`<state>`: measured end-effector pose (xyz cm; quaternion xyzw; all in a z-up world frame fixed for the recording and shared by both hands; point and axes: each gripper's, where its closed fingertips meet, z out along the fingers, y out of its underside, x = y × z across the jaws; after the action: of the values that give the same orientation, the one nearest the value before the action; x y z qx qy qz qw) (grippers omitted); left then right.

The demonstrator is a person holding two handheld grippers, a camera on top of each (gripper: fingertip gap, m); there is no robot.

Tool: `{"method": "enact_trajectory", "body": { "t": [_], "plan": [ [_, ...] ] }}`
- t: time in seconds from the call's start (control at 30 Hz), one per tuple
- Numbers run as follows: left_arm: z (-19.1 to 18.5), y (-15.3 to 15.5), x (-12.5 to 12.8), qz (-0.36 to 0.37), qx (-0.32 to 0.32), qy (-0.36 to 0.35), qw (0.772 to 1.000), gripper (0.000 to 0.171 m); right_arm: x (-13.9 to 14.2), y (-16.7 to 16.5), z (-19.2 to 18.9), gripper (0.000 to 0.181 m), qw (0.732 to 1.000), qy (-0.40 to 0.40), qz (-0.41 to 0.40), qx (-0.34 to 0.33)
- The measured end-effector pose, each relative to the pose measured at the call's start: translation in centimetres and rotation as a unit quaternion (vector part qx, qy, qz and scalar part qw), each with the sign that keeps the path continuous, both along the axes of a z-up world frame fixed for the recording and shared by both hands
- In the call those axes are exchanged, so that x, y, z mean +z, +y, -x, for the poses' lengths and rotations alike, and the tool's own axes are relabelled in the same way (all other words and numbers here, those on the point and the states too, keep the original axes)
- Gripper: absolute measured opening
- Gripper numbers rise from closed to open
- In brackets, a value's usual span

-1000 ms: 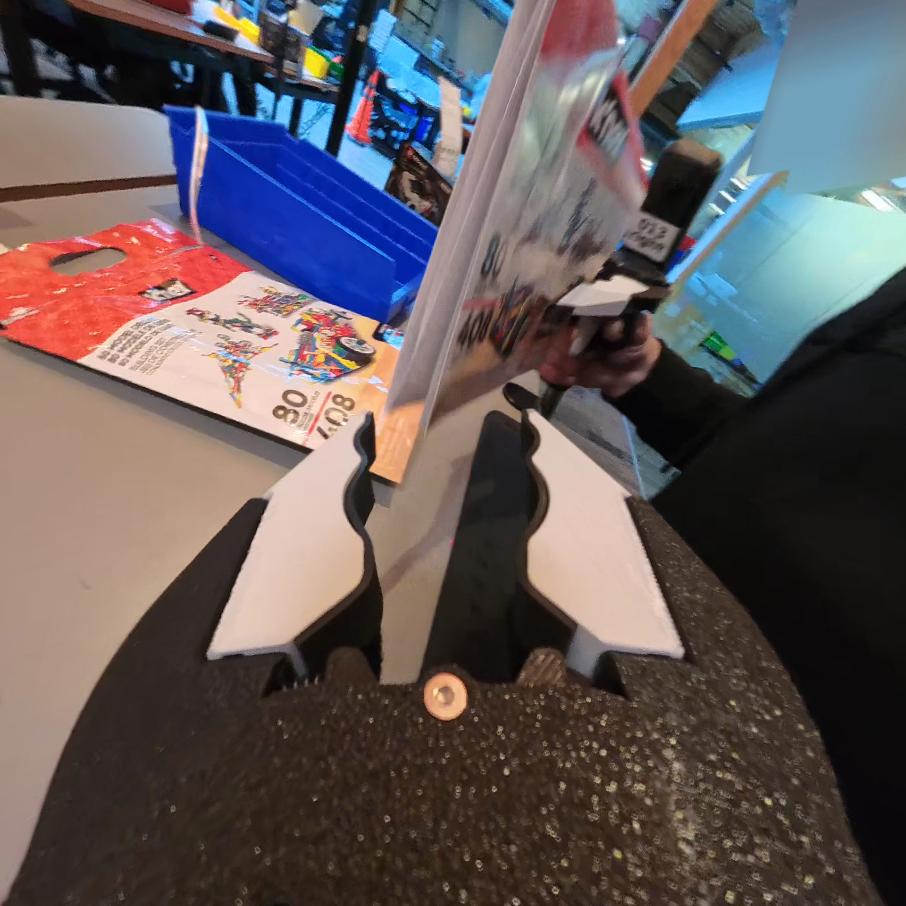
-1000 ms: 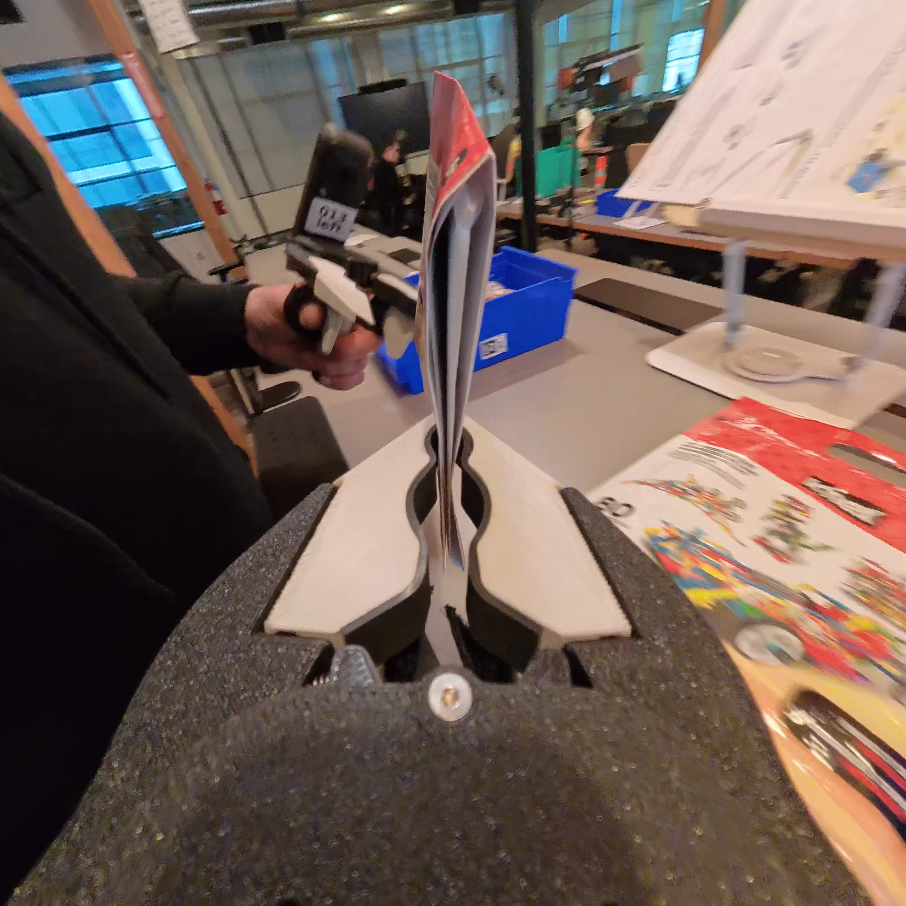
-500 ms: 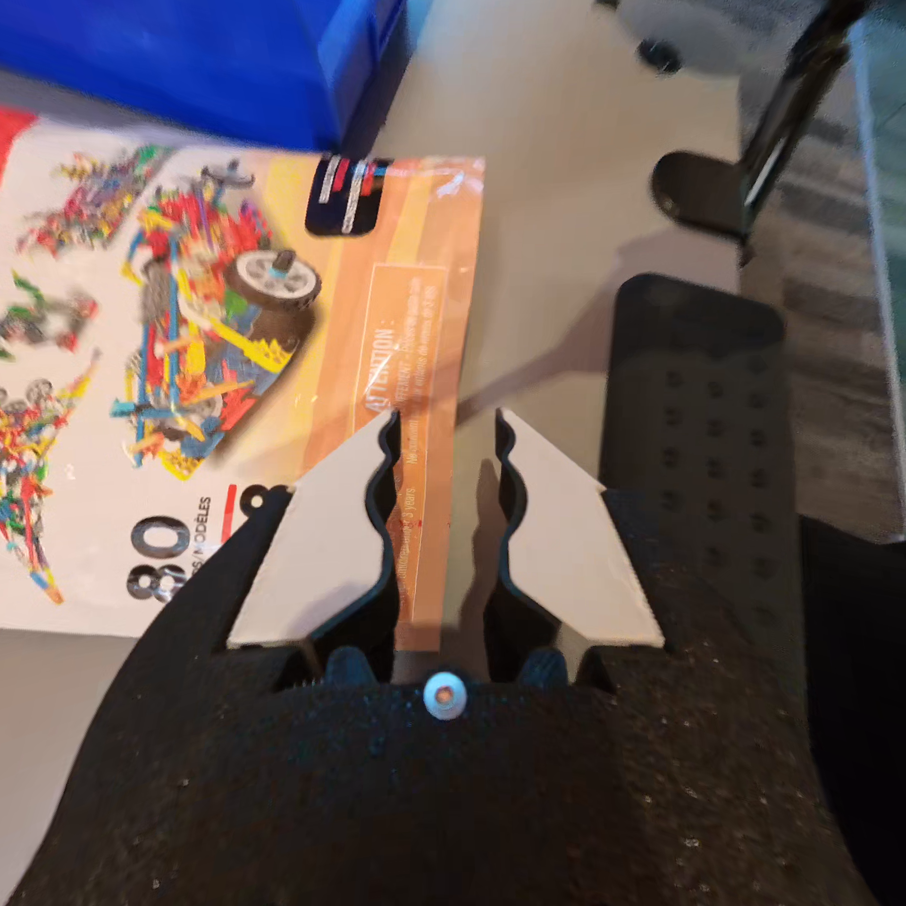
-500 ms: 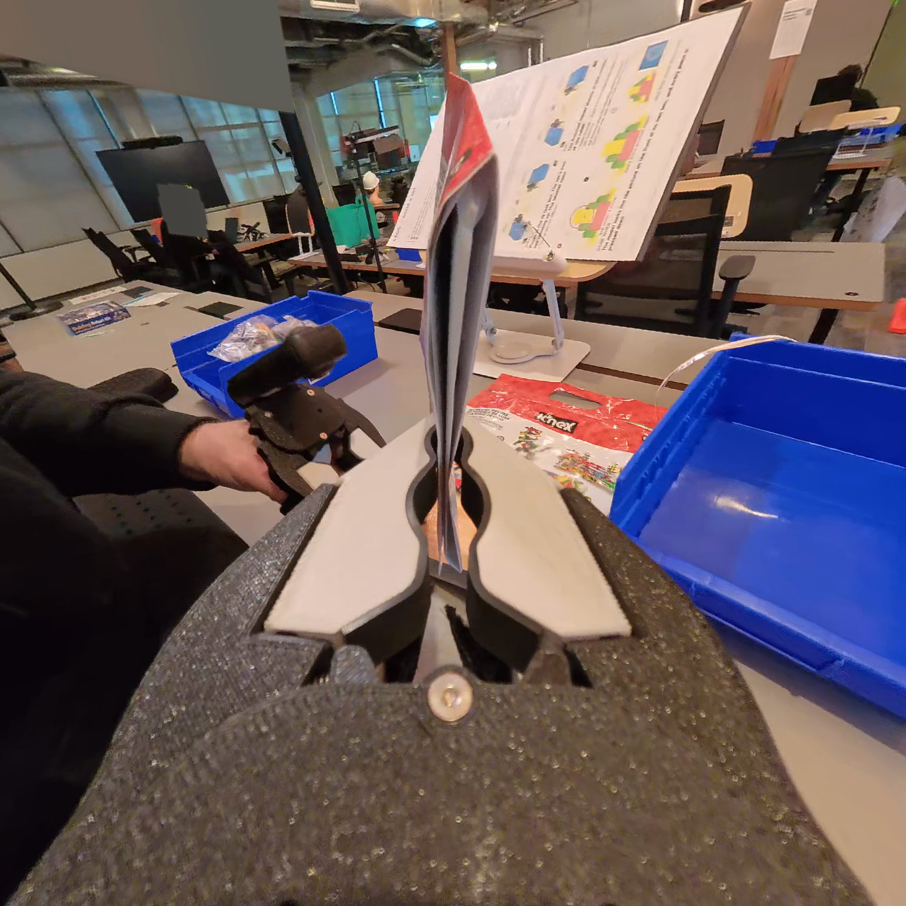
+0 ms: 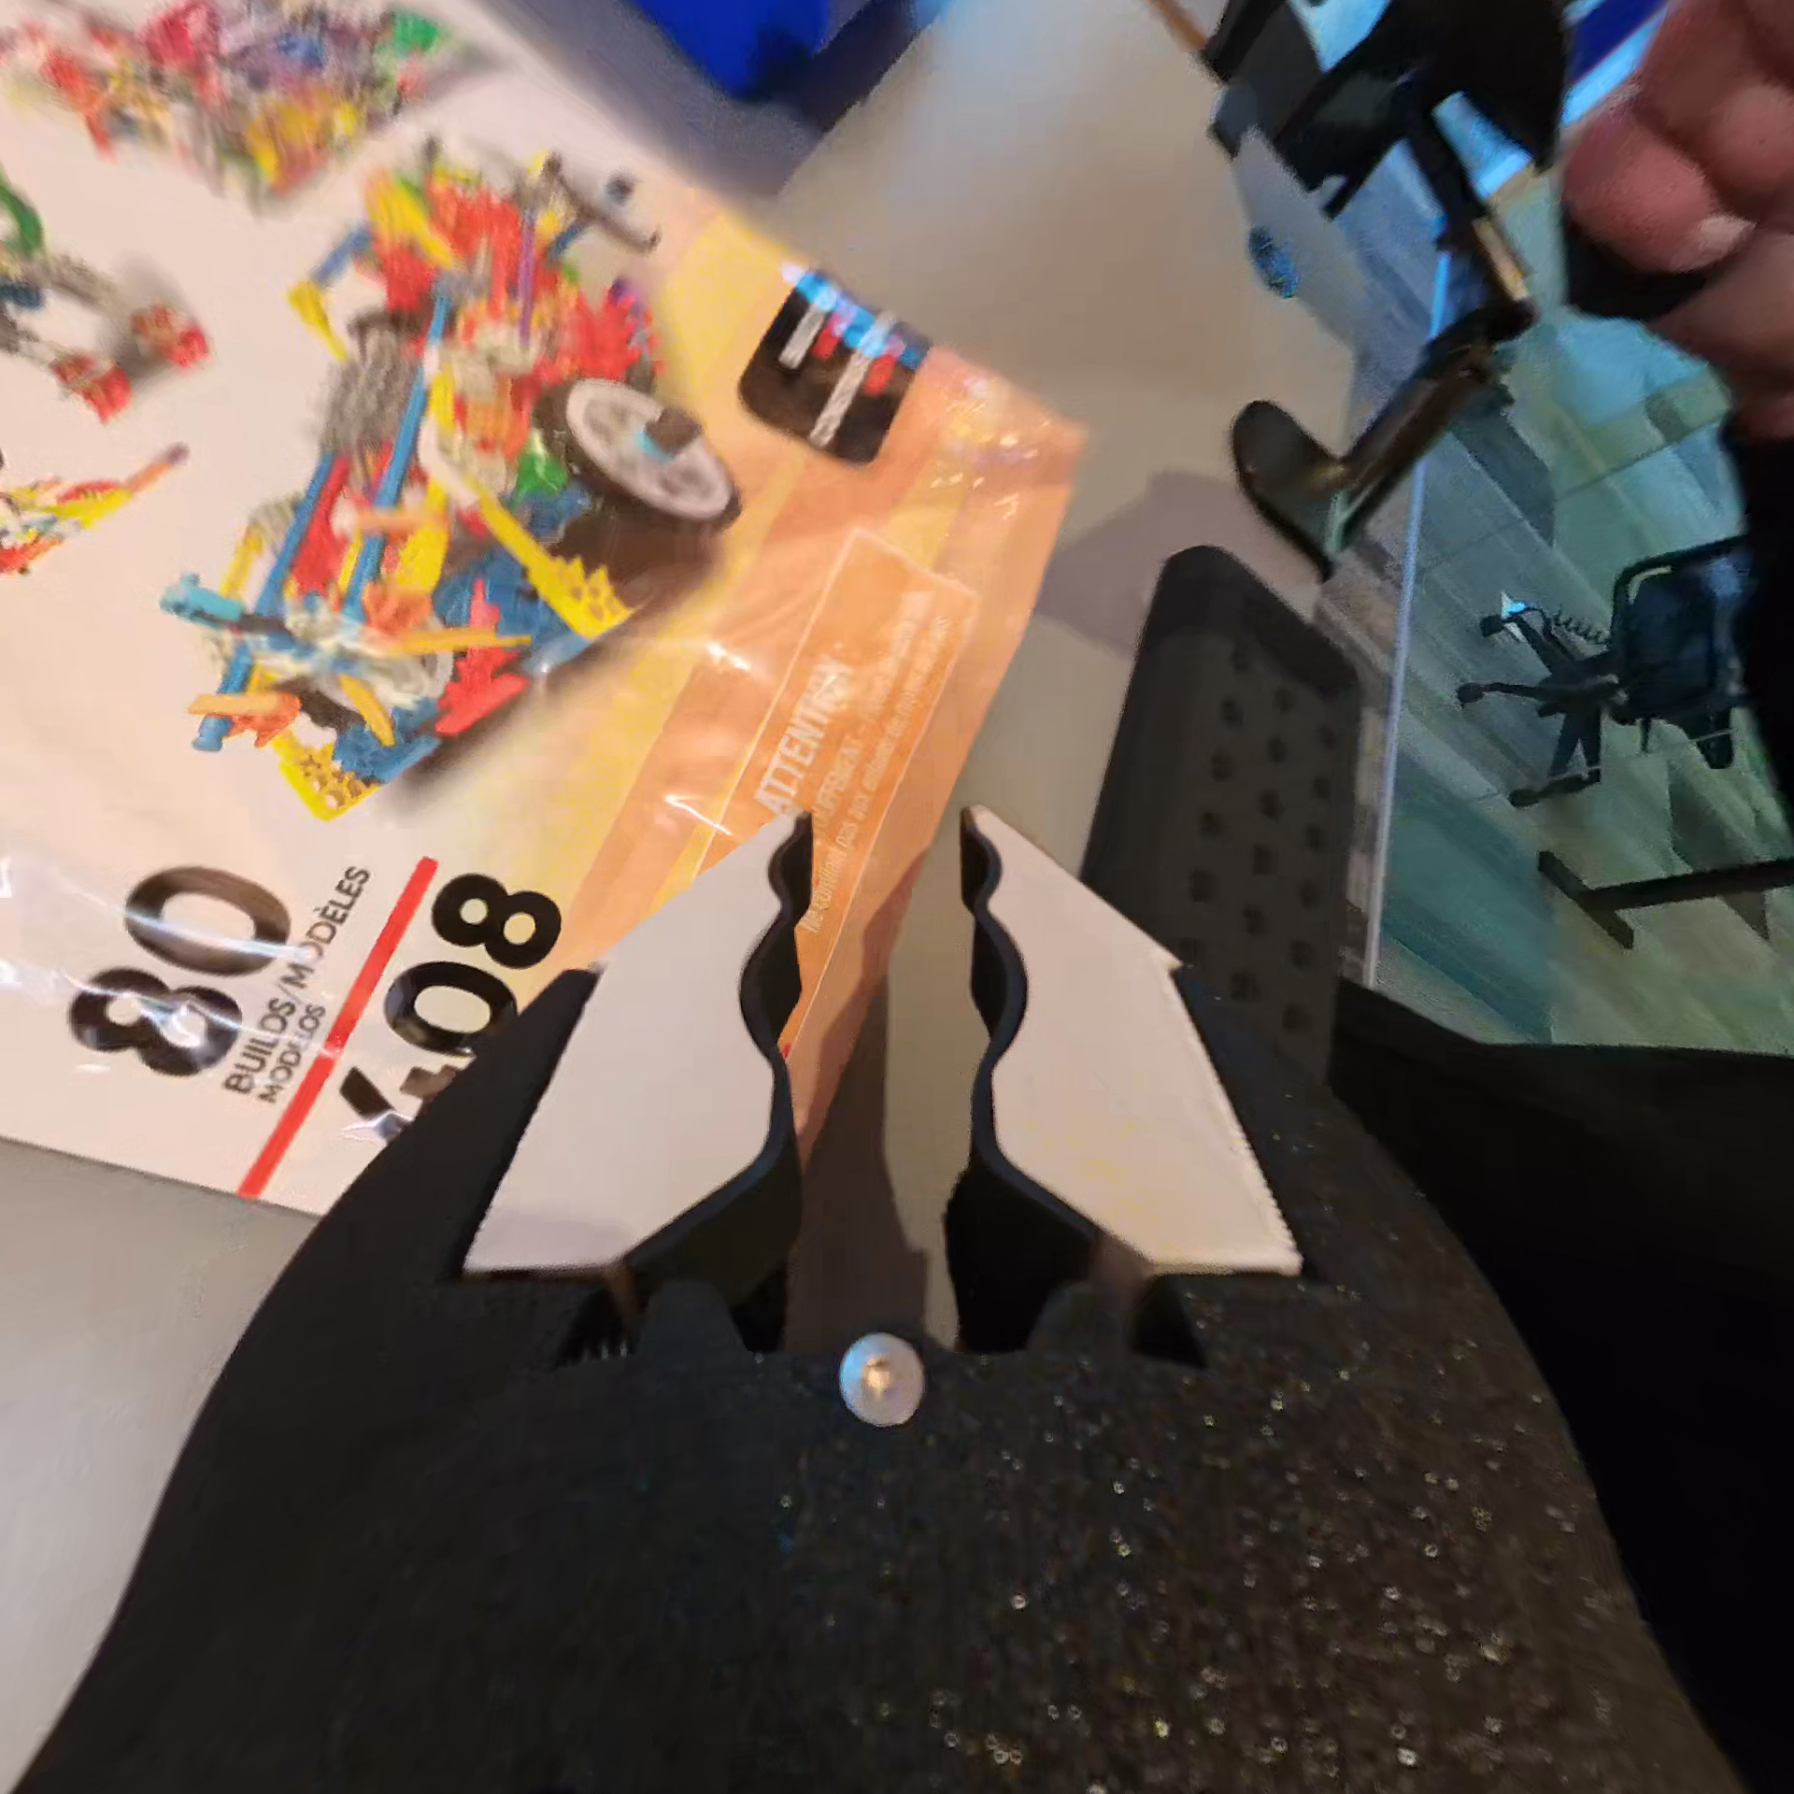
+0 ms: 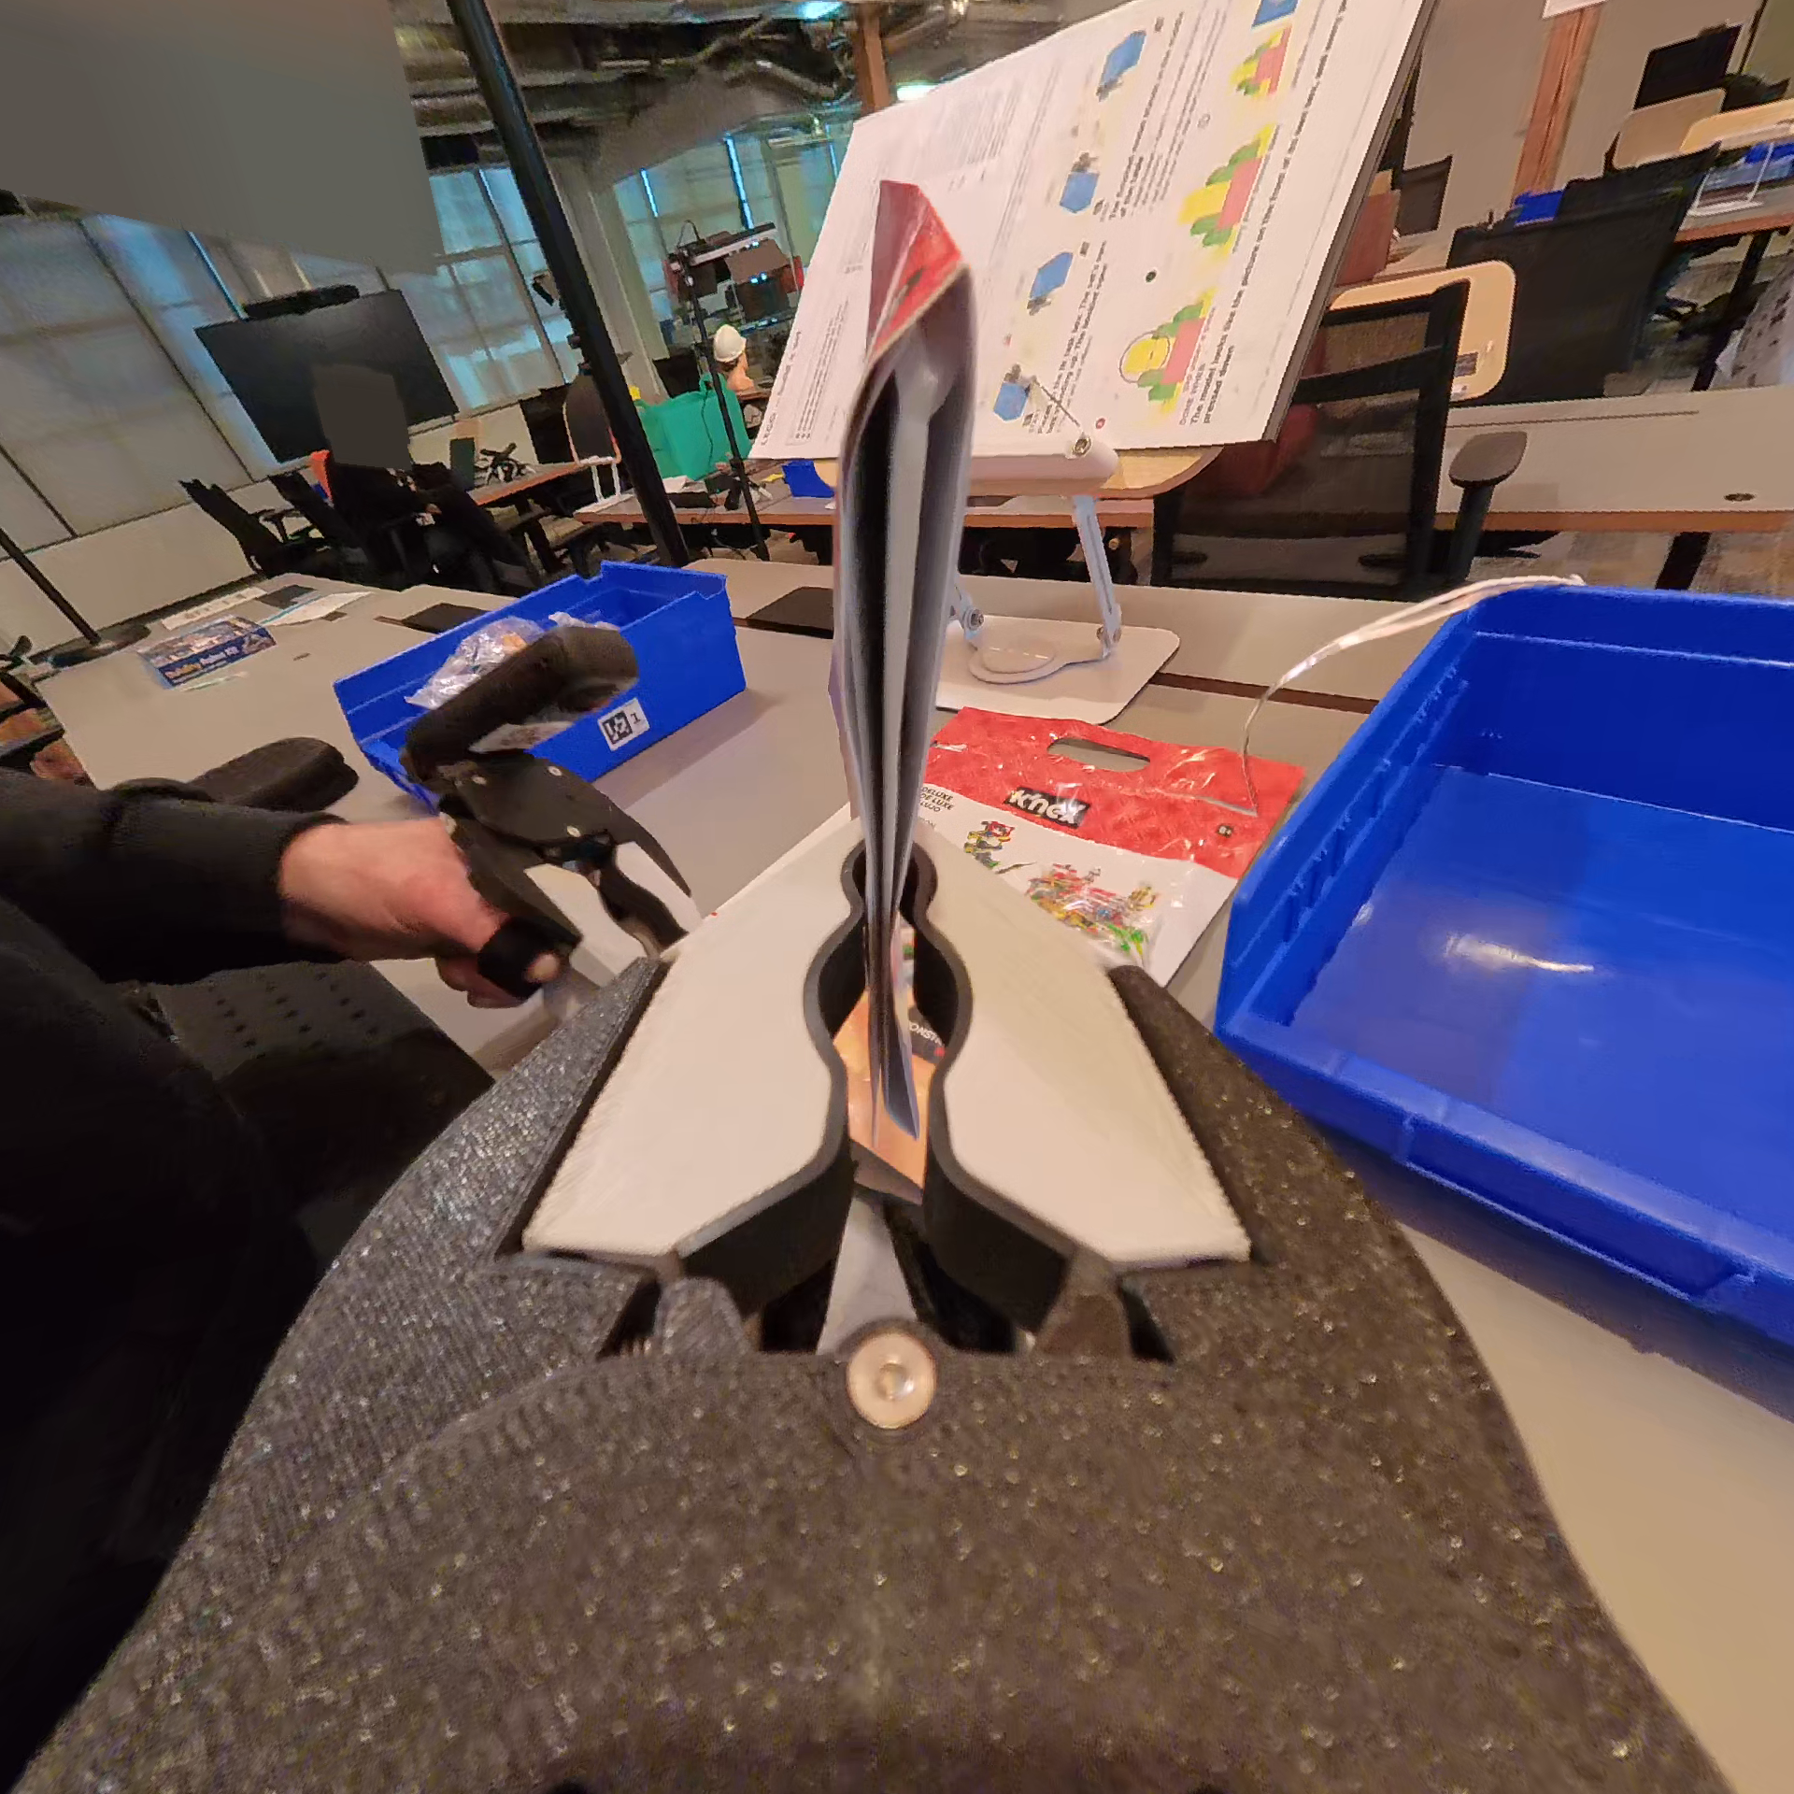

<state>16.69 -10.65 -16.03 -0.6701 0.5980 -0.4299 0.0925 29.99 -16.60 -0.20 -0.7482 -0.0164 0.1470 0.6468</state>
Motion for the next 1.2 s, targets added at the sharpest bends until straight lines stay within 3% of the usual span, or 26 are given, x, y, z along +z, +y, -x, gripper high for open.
{"method": "enact_trajectory", "body": {
  "t": [0.07, 0.13, 0.2, 0.33, 0.43, 0.6, 0.67, 0.73, 0.8, 0.87, 1.0, 1.2],
  "plan": [
    [-1.0, 0.8, 2.6, -0.025, -0.002, -0.037, 0.999, 0.037, 0.3, 0.3, -0.3, 0.000, 1.000, 0.005, -0.005, -0.001],
    [-2.9, 1.7, 5.1, -0.058, -0.006, -0.076, 0.995, 0.036, 0.6, 0.6, -0.6, 0.000, 1.000, 0.011, -0.011, -0.003],
    [-5.2, 1.6, 5.9, -0.071, -0.024, -0.082, 0.994, 0.034, 1.0, 1.0, -0.7, 0.000, 1.000, 0.014, -0.016, -0.004],
    [-6.8, 0.8, 0.1, -0.096, -0.078, 0.015, 0.992, 0.034, 1.5, 1.3, -0.5, 0.000, 1.000, 0.012, -0.022, -0.007],
    [-6.8, 0.2, -2.9, -0.071, -0.067, 0.031, 0.995, 0.033, 1.5, 1.0, -0.5, 0.000, 1.000, 0.012, -0.024, -0.012],
    [-6.7, 0.3, -2.8, -0.048, -0.063, 0.000, 0.997, 0.030, 1.4, 0.4, -1.0, 0.000, 0.999, 0.024, -0.027, -0.024],
    [-6.8, 0.4, -1.6, -0.049, -0.062, -0.034, 0.996, 0.033, 1.4, 0.3, -1.1, 0.000, 0.999, 0.028, -0.029, -0.024],
    [-6.9, 0.8, 0.7, -0.069, -0.055, -0.077, 0.993, 0.045, 1.3, 0.3, -1.1, 0.000, 0.999, 0.030, -0.029, -0.024],
    [-6.6, 0.7, 1.4, -0.114, -0.069, -0.076, 0.988, 0.059, 1.3, 0.4, -1.2, 0.000, 0.999, 0.033, -0.029, -0.024],
    [-6.0, 0.2, 0.7, -0.155, -0.096, -0.059, 0.982, 0.069, 1.2, 0.6, -1.3, 0.000, 0.999, 0.036, -0.031, -0.023],
    [-4.9, -0.7, -3.3, -0.192, -0.114, -0.006, 0.975, 0.061, 1.4, 0.9, -1.2, 0.000, 0.999, 0.037, -0.034, -0.018],
    [-5.0, -1.0, -3.4, -0.185, -0.114, -0.027, 0.976, 0.065, 1.5, 1.0, -1.0, 0.000, 0.998, 0.041, -0.035, -0.012]
  ]
}}
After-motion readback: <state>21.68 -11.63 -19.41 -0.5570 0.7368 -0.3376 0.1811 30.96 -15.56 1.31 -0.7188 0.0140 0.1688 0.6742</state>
